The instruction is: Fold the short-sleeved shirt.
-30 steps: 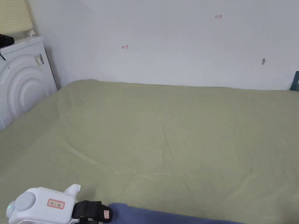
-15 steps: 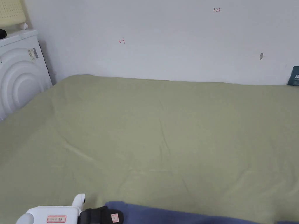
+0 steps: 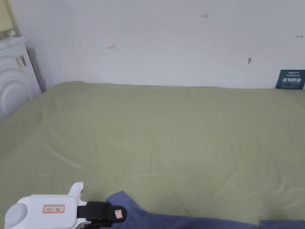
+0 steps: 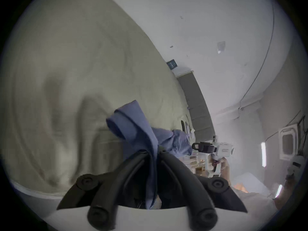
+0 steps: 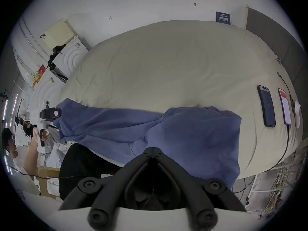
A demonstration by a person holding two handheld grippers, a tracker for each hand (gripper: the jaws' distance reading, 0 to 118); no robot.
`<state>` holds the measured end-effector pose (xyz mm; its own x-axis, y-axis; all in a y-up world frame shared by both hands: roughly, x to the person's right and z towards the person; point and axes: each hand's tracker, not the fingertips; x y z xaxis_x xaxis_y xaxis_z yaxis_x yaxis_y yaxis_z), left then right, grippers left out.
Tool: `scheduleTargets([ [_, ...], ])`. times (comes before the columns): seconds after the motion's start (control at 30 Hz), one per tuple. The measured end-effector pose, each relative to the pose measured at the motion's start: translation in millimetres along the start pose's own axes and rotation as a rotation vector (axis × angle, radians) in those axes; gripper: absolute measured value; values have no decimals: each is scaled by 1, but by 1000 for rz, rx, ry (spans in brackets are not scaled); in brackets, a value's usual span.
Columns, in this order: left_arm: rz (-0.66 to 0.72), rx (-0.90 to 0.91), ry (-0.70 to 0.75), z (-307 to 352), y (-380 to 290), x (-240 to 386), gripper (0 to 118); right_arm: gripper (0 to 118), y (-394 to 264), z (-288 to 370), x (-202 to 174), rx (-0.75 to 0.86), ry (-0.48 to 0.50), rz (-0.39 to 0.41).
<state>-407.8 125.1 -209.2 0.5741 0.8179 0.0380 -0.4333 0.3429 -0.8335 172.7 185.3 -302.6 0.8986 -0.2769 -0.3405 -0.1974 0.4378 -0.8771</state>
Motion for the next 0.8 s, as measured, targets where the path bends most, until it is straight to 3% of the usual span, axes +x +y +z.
scheduleTargets([
  [0.07,-70,-39,62,-21,6,40,7,0,1,4,3,14,-5,-2],
  [0.23,31,-151,179,-93,5,109,7,0,0,13,8,48,16,-18],
  [0.33,-3,-182,187,-142,3,123,7,0,-3,17,14,62,17,-28],
  [0.67,106,-315,112,-269,-32,119,11,0,-11,14,45,67,10,-91],
  [0.7,104,-308,106,-274,-33,115,24,0,-11,14,48,67,8,-100],
  [0.8,177,-332,8,-284,-38,108,107,0,-13,14,54,67,4,-122],
])
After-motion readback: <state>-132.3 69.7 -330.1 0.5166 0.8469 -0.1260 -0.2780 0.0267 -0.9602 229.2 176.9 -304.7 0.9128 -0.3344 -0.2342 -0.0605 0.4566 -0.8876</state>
